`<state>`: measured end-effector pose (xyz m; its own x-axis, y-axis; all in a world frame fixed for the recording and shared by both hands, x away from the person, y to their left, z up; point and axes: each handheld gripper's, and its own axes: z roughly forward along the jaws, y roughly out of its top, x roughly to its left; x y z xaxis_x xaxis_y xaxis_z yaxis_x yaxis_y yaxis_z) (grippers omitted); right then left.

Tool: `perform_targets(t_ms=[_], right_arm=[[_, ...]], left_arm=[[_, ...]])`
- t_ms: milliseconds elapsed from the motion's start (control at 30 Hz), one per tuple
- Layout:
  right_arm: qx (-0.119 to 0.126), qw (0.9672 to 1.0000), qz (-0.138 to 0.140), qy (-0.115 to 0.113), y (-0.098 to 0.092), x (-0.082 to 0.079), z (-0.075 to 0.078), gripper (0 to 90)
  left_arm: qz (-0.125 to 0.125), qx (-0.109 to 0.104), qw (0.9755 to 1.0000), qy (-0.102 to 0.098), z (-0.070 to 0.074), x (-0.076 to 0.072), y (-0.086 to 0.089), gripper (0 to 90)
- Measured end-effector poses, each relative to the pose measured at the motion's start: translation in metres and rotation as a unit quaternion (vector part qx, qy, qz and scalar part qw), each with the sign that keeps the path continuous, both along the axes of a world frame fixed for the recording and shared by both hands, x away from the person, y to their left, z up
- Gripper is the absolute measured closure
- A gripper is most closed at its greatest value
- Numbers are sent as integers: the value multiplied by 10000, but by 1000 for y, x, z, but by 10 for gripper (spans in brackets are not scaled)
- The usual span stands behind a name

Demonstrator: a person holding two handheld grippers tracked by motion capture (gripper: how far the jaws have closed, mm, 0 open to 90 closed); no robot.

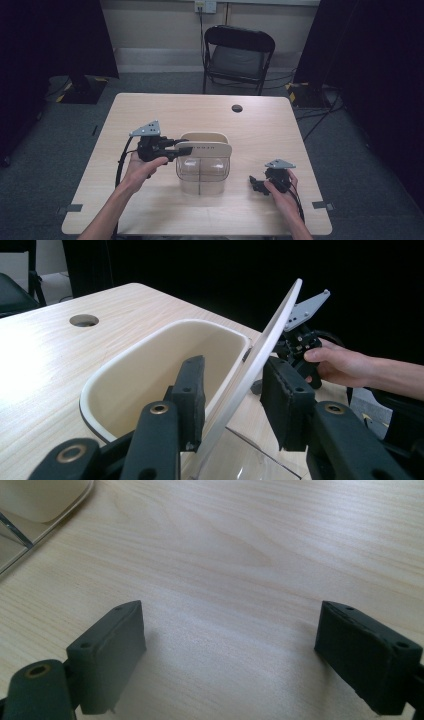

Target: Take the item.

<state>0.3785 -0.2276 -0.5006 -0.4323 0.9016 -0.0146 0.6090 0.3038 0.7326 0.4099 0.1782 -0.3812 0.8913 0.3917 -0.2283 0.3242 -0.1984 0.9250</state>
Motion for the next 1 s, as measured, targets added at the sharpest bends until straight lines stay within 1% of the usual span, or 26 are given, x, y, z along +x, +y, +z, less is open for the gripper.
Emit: perform_targets(t_ms=[167, 233, 333, 533, 600, 733, 1000], right_arm=[[-1, 10000, -1, 0, 0, 0, 0, 119], [-1, 10000, 1, 3, 0, 0, 0, 119], [0, 10000, 0, 0, 0, 0, 0, 119], [-1, 10000, -1, 0, 0, 0, 0, 119], [-1, 10000, 0, 0, 0, 0, 0, 119], [0, 10000, 0, 0, 0, 0, 0, 119], [-1, 10000, 0, 0, 0, 0, 0, 119]], left_arm=[[9, -2, 10000, -19, 1, 2, 0, 626], [3, -24, 10000, 29, 0, 2, -1, 628], [2, 6, 10000, 8, 1, 2, -1, 637], [13, -32, 10000, 43, 0, 3, -1, 644], [14, 20, 10000, -8, 1, 3, -1, 646], [21, -36, 10000, 33, 0, 3, -1, 647], [23, -35, 10000, 40, 0, 3, -1, 647]])
